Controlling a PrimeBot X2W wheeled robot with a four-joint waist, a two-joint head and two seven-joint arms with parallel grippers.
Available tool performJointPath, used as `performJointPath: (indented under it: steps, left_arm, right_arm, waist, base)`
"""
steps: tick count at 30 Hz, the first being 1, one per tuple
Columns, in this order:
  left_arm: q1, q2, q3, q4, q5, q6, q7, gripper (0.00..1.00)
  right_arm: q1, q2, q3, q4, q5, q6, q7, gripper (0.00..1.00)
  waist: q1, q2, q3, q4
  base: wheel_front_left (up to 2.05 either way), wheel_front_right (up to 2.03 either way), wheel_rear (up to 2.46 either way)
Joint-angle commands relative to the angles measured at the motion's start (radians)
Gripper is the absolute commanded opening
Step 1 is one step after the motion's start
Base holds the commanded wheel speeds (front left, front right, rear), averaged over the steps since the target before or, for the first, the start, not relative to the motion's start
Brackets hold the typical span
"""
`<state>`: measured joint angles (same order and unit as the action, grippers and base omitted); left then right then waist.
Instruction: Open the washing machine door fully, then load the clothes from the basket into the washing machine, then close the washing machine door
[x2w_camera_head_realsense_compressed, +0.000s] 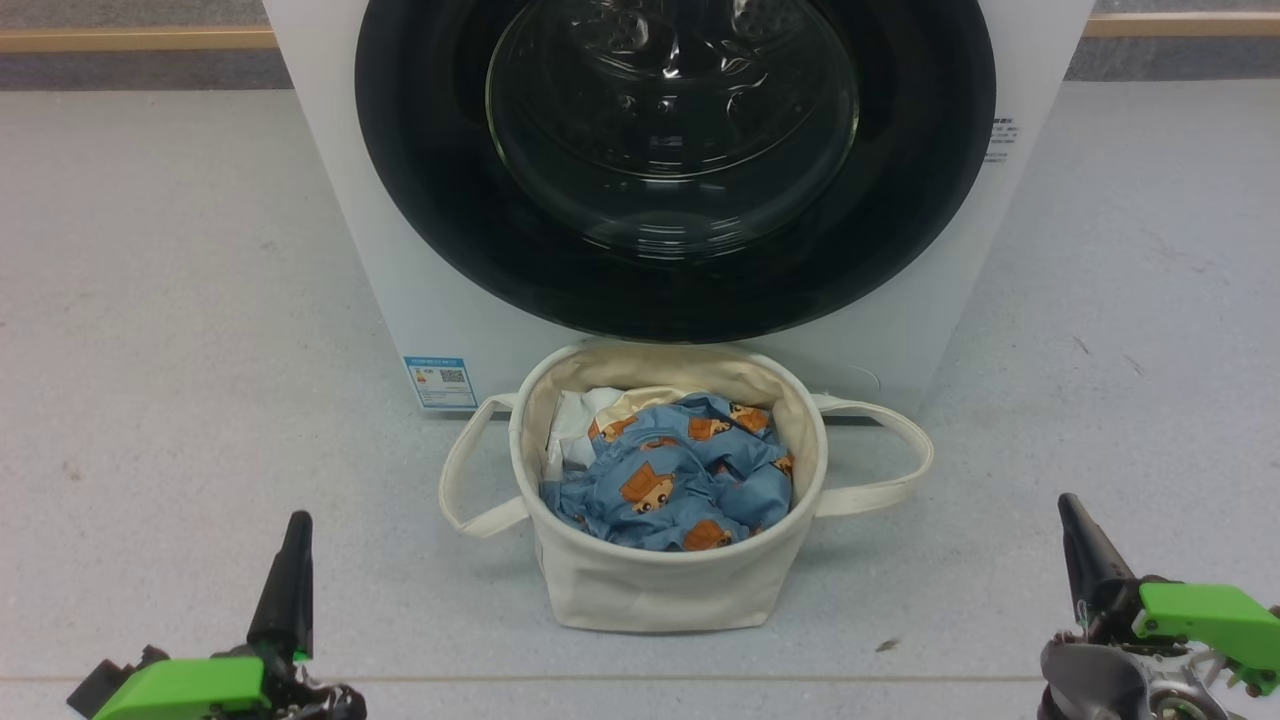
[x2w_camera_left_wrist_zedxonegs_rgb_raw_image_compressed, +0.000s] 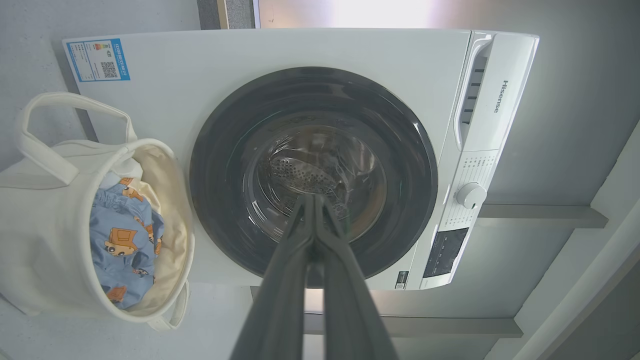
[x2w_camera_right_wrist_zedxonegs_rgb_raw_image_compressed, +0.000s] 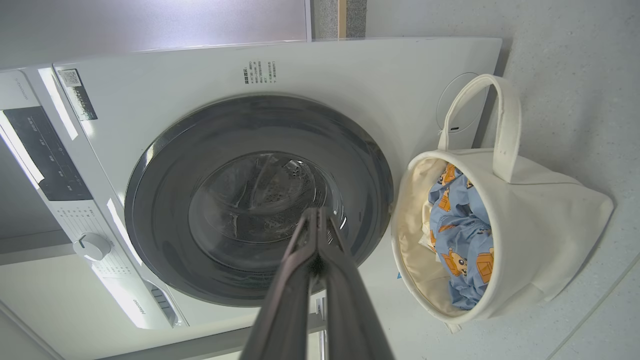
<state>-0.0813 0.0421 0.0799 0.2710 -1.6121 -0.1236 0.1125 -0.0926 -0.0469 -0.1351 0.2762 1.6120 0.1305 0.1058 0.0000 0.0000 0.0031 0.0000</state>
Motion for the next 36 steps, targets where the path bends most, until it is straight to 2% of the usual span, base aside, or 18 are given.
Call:
performJointPath:
  steps: [1,36]
  left_arm:
    - [-0.027,0.008,0.034,-0.026,0.004,-0.007,0.001,0.00]
    - [-0.027,0.008,0.034,-0.026,0.003,-0.007,0.001,0.00]
  right_arm:
    - [-0.015,-0.003,0.020,-0.031,-0.004,0.000,0.008,0.00]
    - [-0.015,-0.003,0.020,-0.031,-0.004,0.000,0.008,0.00]
  waist:
    - [0.0000,0.0000,0.000,0.000]
    - [0.0000,0.0000,0.000,0.000]
  base:
    - [0.00,0.00,0.00]
    - [0.00,0.00,0.00]
